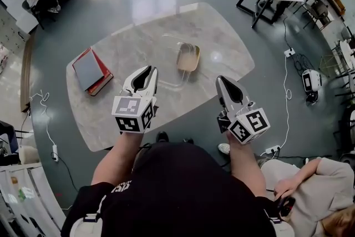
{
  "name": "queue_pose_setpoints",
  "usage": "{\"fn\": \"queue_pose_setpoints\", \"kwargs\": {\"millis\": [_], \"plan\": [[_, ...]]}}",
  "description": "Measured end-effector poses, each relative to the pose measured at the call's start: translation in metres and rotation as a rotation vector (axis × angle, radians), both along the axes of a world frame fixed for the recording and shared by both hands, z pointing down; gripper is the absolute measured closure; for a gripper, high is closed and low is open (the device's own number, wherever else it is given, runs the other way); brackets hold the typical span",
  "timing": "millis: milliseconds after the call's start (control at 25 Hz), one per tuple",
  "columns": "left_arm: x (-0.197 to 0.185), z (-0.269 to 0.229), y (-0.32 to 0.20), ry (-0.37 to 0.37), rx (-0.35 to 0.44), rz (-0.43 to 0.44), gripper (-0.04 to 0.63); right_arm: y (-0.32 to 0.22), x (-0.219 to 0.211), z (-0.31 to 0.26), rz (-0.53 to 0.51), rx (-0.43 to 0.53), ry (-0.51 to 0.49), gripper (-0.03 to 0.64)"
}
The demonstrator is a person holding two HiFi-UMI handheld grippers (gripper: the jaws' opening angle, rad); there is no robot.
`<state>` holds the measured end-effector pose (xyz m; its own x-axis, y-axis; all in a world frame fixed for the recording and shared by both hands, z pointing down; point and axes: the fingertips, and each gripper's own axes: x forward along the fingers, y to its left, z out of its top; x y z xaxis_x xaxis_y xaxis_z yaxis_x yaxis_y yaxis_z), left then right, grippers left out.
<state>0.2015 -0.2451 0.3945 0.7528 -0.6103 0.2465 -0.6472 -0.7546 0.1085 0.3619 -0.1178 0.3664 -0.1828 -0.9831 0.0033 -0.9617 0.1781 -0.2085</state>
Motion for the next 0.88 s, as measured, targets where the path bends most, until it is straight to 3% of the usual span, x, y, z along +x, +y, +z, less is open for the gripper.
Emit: {"fn": "queue_pose_setpoints", "kwargs": {"millis": [400, 880], "plan": [[-0.027, -0.017, -0.016, 0.023, 0.034, -0.067, 0.541, 0.000, -0.006, -0.004, -0.005, 0.010, 0.036, 0.606], [-0.035, -0.021, -0.018, 0.038, 0.048, -0.059, 0.541, -0.005, -0.015, -0.004, 0.000, 0.002, 0.053, 0.606]]}}
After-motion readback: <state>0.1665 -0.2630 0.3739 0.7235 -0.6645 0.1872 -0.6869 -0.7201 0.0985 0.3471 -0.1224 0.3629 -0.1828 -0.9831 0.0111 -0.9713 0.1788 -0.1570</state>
